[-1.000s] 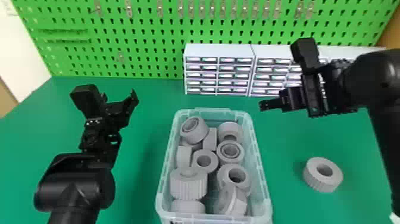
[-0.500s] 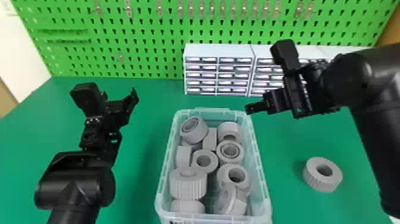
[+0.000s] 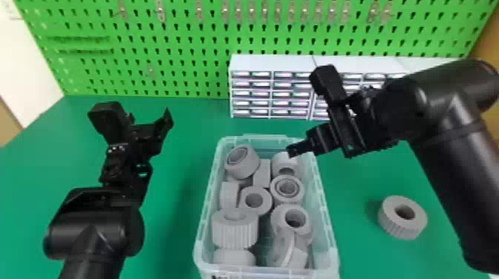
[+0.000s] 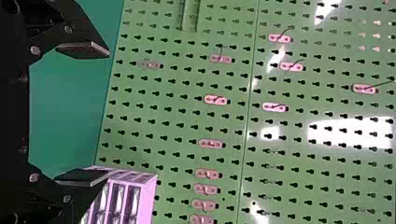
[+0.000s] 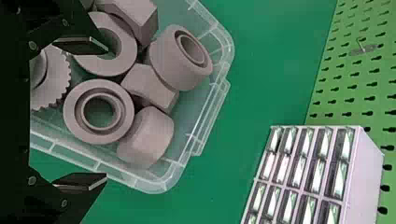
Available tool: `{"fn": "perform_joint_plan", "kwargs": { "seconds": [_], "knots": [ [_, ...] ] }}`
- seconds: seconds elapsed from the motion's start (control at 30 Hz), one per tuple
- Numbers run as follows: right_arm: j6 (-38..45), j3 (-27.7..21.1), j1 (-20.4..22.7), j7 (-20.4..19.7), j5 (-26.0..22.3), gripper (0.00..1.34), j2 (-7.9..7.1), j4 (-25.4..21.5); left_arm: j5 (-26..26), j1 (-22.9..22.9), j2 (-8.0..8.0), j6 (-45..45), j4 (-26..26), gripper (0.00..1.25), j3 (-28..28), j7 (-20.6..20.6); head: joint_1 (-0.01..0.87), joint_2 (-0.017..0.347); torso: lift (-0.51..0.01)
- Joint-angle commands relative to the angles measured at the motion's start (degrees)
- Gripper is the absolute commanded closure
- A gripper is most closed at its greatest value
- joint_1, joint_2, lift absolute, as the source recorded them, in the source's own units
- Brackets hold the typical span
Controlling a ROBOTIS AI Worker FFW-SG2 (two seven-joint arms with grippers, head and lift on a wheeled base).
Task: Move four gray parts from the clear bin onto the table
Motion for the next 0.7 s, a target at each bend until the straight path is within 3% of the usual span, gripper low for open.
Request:
{"fn": "perform_joint_plan", "kwargs": {
  "seconds": [0.0, 0.3, 0.67],
  "knots": [
    [-0.38, 1.65, -0.17, 0.0, -1.65, 0.32, -0.14, 0.24, 0.0, 0.02, 0.0, 0.0, 0.0, 0.35, 0.19, 0.0, 0.693, 0.072, -0.052],
    [0.85, 4.99, -0.79, 0.0, -4.99, 0.32, -0.14, 0.16, -0.17, 0.37, 0.0, 0.0, 0.0, 0.35, 0.46, 0.0, 0.693, 0.072, -0.052],
    [1.55, 7.54, -0.7, 0.0, -5.78, 0.31, 0.03, 0.33, -0.17, 0.55, 0.09, 0.0, 0.09, 0.35, 1.34, 0.35, 0.693, 0.072, -0.052]
  ]
}}
